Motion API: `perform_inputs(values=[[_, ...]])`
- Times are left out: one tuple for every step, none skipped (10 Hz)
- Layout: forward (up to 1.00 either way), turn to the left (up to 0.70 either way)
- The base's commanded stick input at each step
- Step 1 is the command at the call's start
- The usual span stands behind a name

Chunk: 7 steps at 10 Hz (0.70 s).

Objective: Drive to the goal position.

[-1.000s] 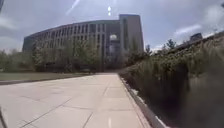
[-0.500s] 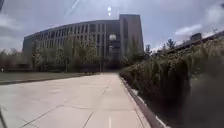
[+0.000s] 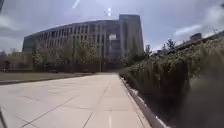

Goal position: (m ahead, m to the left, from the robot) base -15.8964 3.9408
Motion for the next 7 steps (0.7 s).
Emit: perform_inputs(values=[[0.67,0.33],[0.67,0.33],[0.67,0.34],[0.68,0.34],[0.67,0.34],[0.67,0.34],[0.67,0.34]])
